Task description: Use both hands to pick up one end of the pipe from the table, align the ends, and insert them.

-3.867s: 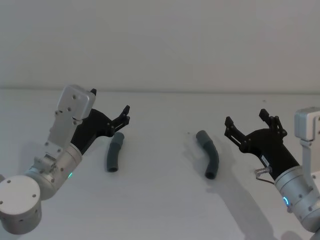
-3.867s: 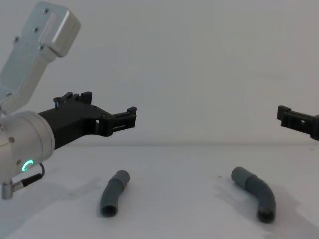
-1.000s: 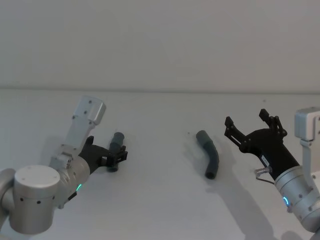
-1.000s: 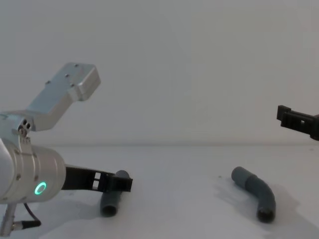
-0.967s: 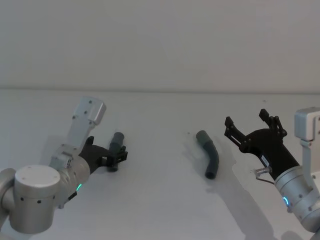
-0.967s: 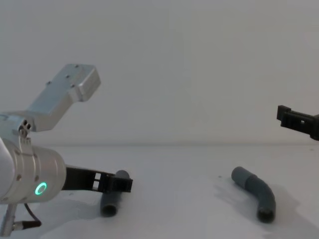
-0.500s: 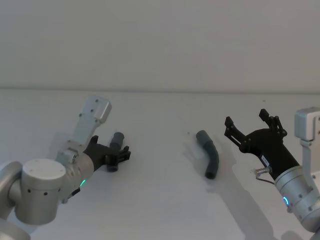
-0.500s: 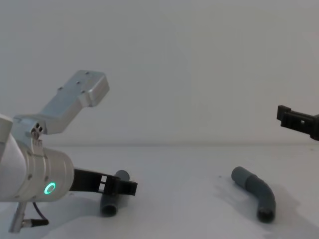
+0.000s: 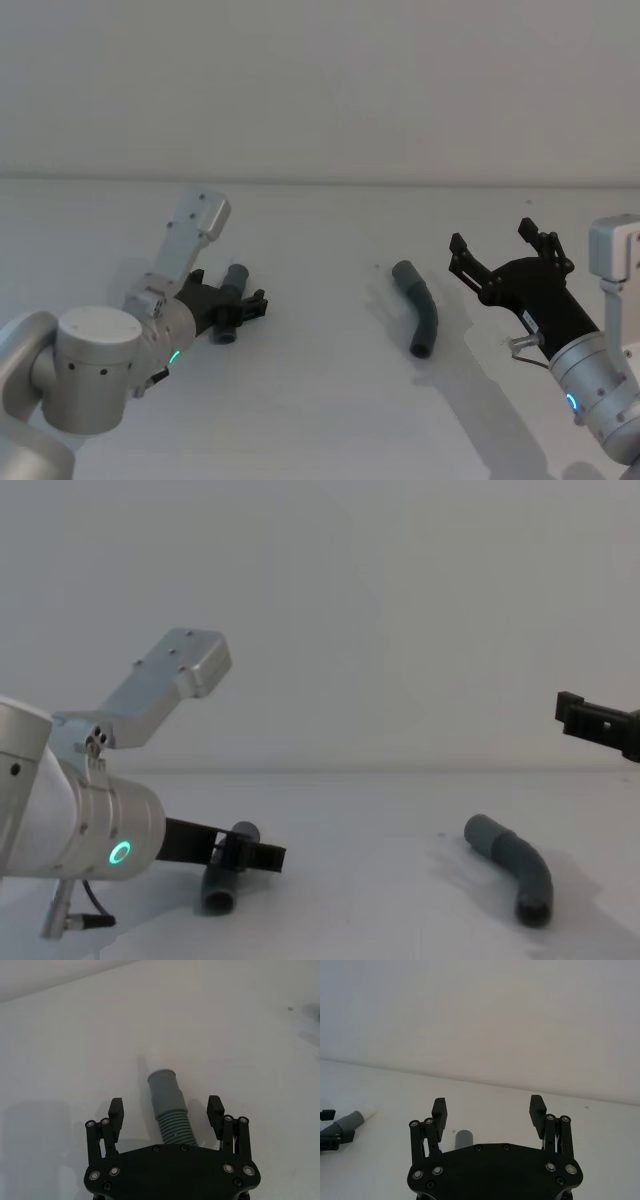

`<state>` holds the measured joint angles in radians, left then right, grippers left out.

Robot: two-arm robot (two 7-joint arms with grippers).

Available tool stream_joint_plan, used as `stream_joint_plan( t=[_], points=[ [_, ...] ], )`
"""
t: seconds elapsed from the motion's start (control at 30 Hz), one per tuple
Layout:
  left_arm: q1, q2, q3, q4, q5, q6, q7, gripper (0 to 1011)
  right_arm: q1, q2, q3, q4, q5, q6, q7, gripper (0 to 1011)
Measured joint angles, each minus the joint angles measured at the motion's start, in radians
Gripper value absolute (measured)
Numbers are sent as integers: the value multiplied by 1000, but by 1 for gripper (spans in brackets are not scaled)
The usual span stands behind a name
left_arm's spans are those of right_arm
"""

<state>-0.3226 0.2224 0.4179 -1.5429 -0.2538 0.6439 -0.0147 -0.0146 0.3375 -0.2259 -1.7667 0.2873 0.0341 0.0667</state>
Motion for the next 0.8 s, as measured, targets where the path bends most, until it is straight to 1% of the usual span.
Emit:
stream_joint_plan(
  t=[0.5, 0.53, 0.57, 0.63, 0.7, 0.77, 0.8],
  points=[
    [-20, -25, -10, 30, -1, 22, -11, 997, 0, 0, 0, 0, 0, 0, 0, 1000],
    [-20, -25, -10, 31, -1, 22, -12, 987, 0, 0, 0, 0, 0, 0, 0, 1000],
    [-22, -27, -11, 32, -1, 23, -13, 954, 0, 0, 0, 0, 0, 0, 0, 1000],
    [-23, -28, -12, 34, -1, 23, -15, 942, 0, 0, 0, 0, 0, 0, 0, 1000],
    [-23, -29, -12, 36, -1, 24, -16, 866, 0, 0, 0, 0, 0, 0, 0, 1000],
    [-24, -30, -13, 37, -1, 24, -16, 833, 0, 0, 0, 0, 0, 0, 0, 1000],
    [-25, -31, -13, 38, -1, 24, -17, 796, 0, 0, 0, 0, 0, 0, 0, 1000]
  ],
)
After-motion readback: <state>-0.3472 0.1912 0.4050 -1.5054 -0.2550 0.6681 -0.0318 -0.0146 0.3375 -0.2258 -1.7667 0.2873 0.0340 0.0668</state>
